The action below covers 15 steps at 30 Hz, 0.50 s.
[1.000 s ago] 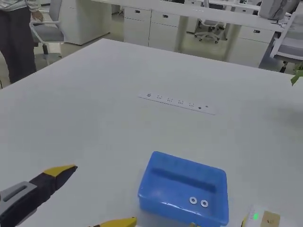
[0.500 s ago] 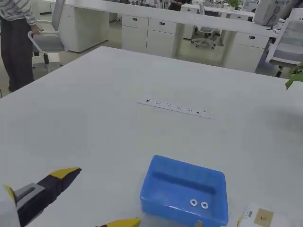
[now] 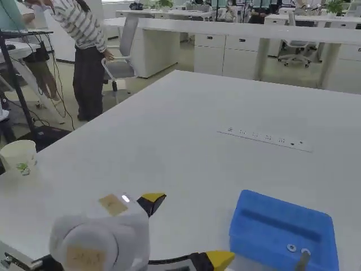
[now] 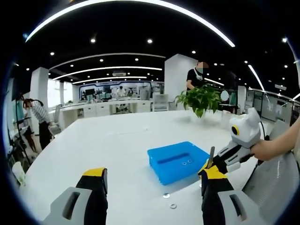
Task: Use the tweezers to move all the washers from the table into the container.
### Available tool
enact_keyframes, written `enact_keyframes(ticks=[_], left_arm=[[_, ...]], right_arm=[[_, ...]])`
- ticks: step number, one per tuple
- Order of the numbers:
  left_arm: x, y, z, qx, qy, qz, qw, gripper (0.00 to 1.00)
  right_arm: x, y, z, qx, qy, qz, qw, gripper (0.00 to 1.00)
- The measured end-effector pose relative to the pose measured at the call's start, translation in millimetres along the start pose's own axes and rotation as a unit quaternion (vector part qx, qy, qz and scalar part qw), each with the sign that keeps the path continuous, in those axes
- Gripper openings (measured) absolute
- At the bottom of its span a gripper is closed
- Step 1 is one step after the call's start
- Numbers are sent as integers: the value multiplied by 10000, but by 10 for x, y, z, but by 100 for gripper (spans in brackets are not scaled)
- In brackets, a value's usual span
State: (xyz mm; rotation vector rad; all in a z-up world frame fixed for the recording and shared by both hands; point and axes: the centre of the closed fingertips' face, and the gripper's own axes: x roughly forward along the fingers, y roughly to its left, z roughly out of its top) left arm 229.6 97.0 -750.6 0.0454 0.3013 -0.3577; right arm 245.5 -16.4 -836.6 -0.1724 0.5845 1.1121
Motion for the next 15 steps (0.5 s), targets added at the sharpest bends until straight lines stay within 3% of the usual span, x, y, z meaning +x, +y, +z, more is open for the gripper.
enact_keyframes(ticks=[8, 12, 15], left_arm=[[-5, 27, -25, 119, 36, 132, 9998, 86], [-3, 59, -34, 169, 59, 221, 9996, 88], [-3, 43, -50, 113, 70, 146, 9998, 88]], right_arm=[[45, 25, -1, -343, 53, 111, 9993, 3], [81, -8, 1, -274, 44, 163, 9995, 3], [115, -8, 10, -264, 21, 177, 9995, 3]])
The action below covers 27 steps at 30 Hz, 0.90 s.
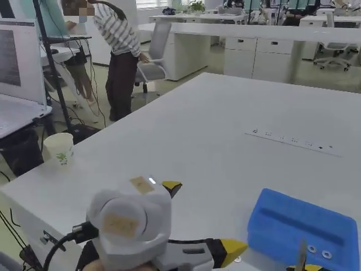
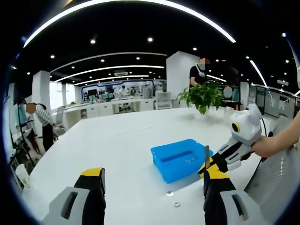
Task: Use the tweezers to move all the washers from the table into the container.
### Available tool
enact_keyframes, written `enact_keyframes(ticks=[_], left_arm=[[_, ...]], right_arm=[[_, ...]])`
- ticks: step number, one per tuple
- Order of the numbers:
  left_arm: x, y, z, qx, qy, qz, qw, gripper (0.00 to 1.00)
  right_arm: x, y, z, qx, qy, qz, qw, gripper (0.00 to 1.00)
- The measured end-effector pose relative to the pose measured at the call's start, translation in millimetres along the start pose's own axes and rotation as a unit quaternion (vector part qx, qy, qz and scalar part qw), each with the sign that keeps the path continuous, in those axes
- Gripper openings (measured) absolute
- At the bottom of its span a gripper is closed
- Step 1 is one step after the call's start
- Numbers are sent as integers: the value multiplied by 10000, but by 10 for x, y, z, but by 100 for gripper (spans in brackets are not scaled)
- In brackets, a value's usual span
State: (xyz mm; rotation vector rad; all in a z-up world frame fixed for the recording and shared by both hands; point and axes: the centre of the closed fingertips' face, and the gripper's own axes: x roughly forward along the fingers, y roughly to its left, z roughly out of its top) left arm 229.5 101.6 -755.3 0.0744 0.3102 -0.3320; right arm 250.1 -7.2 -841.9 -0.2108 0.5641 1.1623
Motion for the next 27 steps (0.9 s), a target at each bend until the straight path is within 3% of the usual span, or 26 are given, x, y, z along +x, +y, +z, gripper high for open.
enact_keyframes(ticks=[4, 9, 11, 14, 16, 20, 24, 27], left_arm=[[2, -61, 58, -46, -153, -184, 9997, 88], [-4, -68, 95, -111, -251, -229, 9994, 89], [-1, -91, 107, -114, -288, -284, 9991, 89], [5, -119, 87, 72, -218, -301, 9993, 89], [6, -131, 91, 71, -226, -343, 9991, 88], [3, -157, 110, -12, -292, -457, 9985, 87], [-3, -135, 106, -17, -289, -414, 9987, 87], [-5, -147, 100, -66, -269, -452, 9986, 86]], right_arm=[[45, -15, 9, 99, -14, -125, 9999, 3], [88, -44, 16, 284, -53, -380, 9989, 3], [82, -73, 17, 434, -104, -515, 9977, 3], [46, -143, 5, 957, -214, -740, 9924, 3], [6, -176, -9, 1070, -241, -825, 9905, 3], [-68, -94, -33, 941, -169, -878, 9915, 3], [-101, -1, -48, 762, -76, -934, 9927, 3], [-180, 31, -89, 845, 49, -1066, 9907, 3]])
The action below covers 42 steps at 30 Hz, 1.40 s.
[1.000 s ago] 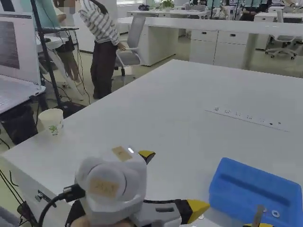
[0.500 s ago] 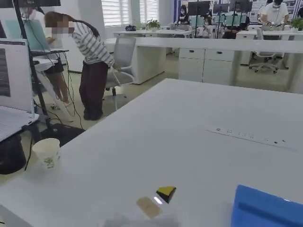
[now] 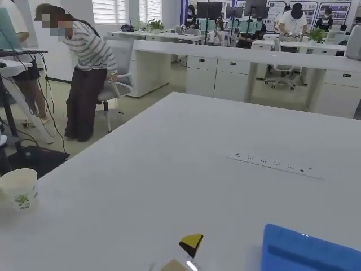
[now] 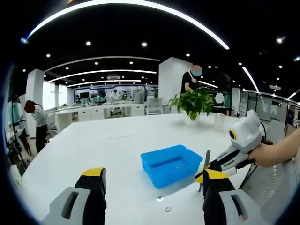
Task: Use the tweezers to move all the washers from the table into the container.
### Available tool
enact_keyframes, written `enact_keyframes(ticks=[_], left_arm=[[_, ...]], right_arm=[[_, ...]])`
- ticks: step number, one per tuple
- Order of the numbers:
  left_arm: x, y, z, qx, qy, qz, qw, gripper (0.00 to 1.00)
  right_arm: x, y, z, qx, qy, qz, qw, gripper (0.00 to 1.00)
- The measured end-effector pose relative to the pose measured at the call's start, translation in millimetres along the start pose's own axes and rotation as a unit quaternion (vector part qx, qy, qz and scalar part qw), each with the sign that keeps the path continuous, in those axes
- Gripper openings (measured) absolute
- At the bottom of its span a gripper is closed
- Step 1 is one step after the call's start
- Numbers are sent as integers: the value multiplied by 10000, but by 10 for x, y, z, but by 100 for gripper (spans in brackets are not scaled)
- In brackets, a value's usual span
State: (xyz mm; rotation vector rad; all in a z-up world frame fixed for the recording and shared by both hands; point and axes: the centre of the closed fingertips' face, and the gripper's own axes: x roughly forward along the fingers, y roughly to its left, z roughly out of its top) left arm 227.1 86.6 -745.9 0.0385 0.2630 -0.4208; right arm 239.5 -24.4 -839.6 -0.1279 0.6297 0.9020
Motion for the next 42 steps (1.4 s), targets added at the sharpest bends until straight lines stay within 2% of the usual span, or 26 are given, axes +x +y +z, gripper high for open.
enact_keyframes(ticks=[4, 6, 8, 10, 12, 14, 17, 28, 30, 34, 42], left_arm=[[-9, -22, 14, 74, -22, -30, 10000, 86], [-9, -22, 1, 52, 9, -45, 10000, 86], [-11, -27, -10, 36, 39, -67, 10000, 86], [-17, -29, -6, 50, 29, -70, 10000, 86], [-20, -36, -5, 50, 27, -90, 9999, 86], [-24, -44, -9, 48, 36, -107, 9999, 86], [-33, -49, -1, 61, 13, -111, 9999, 86], [-33, -85, -21, 147, 74, -173, 9997, 85], [-31, -90, -31, 165, 108, -185, 9996, 85], [-33, -86, -37, 165, 128, -187, 9996, 84], [-36, -77, -38, 116, 121, -178, 9997, 83]], right_arm=[[-21, 33, -15, -2, 10, -8, 10000, 3], [-30, 68, -24, -208, 74, -7, 9998, 3], [-32, 55, -25, -159, 35, -18, 9999, 3], [-36, 24, -9, 215, -63, -37, 9997, 3], [-55, -15, -17, 296, -71, -41, 9995, 3], [-83, -22, -20, 610, -122, -8, 9981, 3], [-139, -70, 19, 721, -209, -63, 9972, 3], [-211, -9, 358, 515, -329, 109, 9981, 4], [-171, -59, 416, 468, -356, 143, 9982, 4], [-150, -60, 554, 377, -405, 233, 9982, 4], [-109, -110, 720, 470, -546, 408, 9966, 4]])
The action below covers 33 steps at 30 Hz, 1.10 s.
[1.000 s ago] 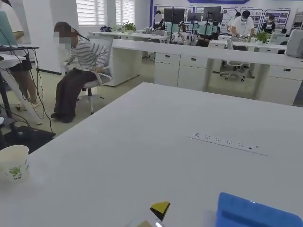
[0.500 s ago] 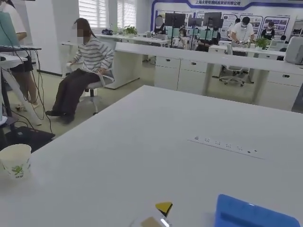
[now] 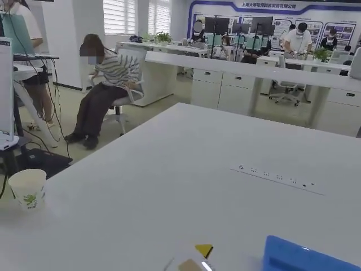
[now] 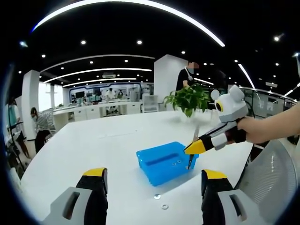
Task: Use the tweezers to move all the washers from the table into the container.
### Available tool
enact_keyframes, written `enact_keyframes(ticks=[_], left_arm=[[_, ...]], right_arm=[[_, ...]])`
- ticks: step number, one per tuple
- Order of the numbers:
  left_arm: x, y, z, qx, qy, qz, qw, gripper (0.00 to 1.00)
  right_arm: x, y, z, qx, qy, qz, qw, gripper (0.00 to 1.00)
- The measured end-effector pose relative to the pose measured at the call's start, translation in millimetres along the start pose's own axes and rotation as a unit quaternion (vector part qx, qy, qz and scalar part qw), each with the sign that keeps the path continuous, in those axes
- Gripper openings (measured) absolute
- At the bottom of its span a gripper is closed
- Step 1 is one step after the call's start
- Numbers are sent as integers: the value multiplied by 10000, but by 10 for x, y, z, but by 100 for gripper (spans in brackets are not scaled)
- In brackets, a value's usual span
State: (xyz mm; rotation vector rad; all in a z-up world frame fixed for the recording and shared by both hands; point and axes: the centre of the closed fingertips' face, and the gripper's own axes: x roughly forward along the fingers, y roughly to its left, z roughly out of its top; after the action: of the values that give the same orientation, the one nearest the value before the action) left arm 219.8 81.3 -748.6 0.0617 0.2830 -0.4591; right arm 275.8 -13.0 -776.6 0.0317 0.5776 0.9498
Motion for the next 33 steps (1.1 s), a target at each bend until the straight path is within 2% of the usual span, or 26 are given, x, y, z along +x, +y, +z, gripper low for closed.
enact_keyframes(ticks=[7, 12, 19, 25, 33], left_arm=[[9, -15, -15, 63, 49, -28, 10000, 83], [14, -8, -19, 41, 53, -25, 10000, 83], [27, -22, -25, 28, 70, -64, 10000, 82], [30, -18, -34, 29, 89, -59, 9999, 82], [28, -22, -52, 55, 134, -67, 9999, 81]], right_arm=[[79, -100, 203, 2, -143, 81, 9999, 4], [192, -211, 262, -23, -150, 70, 9999, 4], [400, -405, 177, 189, -1, -2, 9998, 4], [538, -530, 74, 23, 258, -99, 9996, 4], [631, -589, -9, -86, 448, -181, 9988, 4]])
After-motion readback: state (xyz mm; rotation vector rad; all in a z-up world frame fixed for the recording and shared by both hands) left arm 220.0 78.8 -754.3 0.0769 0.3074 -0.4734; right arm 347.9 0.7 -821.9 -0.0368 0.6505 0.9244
